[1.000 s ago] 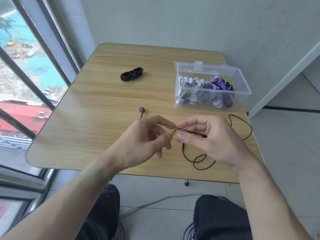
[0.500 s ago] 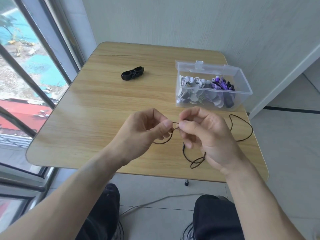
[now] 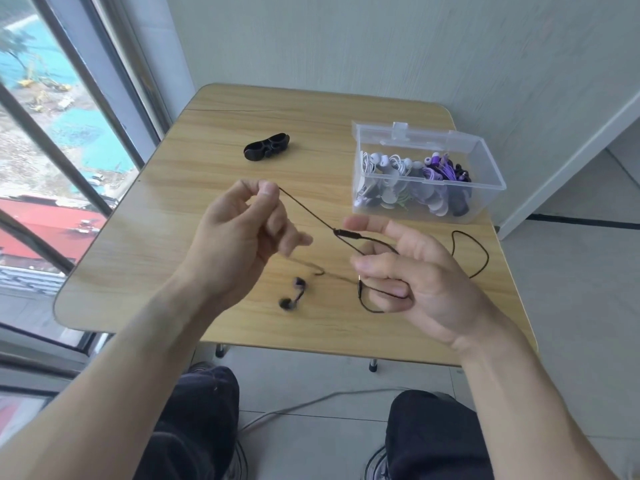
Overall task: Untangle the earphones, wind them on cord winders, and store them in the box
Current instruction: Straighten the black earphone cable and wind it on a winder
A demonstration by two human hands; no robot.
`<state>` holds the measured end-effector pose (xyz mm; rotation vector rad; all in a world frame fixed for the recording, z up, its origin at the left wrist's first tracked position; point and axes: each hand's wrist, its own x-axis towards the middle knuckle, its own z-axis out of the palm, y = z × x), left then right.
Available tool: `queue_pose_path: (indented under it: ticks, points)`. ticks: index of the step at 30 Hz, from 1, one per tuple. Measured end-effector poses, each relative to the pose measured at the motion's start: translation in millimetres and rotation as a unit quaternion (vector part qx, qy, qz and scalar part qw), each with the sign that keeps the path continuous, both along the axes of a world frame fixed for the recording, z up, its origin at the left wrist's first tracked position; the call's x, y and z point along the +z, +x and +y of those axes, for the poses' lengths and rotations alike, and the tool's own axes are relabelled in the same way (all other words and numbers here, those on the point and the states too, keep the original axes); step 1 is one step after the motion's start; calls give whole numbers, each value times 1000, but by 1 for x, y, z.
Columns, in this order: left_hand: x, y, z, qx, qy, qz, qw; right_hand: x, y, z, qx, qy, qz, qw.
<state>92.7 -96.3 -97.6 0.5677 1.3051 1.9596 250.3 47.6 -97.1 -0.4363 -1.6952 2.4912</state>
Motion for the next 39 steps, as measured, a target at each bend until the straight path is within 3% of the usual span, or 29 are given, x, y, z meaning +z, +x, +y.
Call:
queue_pose_path:
  ticks: [2,4,5,7,8,11,13,16,20,23,25,28,35,39]
  points:
    - [4,-4,-3,-36,-10,-32,999,3,3,5,21,30,-17,999]
    - [7,-15,-11,-68,-74,49,994,5,7,12,14,51,-38,998]
    - [6,-22,-16,-79,-133,168,974,5,10,17,-1,60,-51,997]
    - [2,-31,-25,-79,-250,398,879,4,12,25,-34,95,-83,991]
    - [-2,-35,-26,-58,-289,444,846,3,13,27,-48,110,-99,988]
    - [-4,-40,-24,38,-344,463,816,1,11,28,-66,92,-108,988]
    - [-3,-39,-22,54,-340,451,824,1,9,27,-77,70,-101,989]
    - [0,-39,-21,37,-309,387,868,3,7,28,-110,53,-90,988]
    - [0,-50,-28,-16,-289,396,872,6,12,38,-197,7,-68,978]
    - [-8,-55,-29,31,-321,431,843,5,16,43,-208,1,-62,976]
    - [-9,-53,-29,43,-340,436,832,4,15,40,-194,10,-67,979]
    - [-8,-40,-27,-7,-315,431,846,2,10,34,-163,10,-54,985]
    - [-9,25,5,-113,-186,356,909,-7,-3,9,46,1,-22,999]
    - [-11,27,10,-142,-234,371,887,-3,3,9,77,33,-75,994]
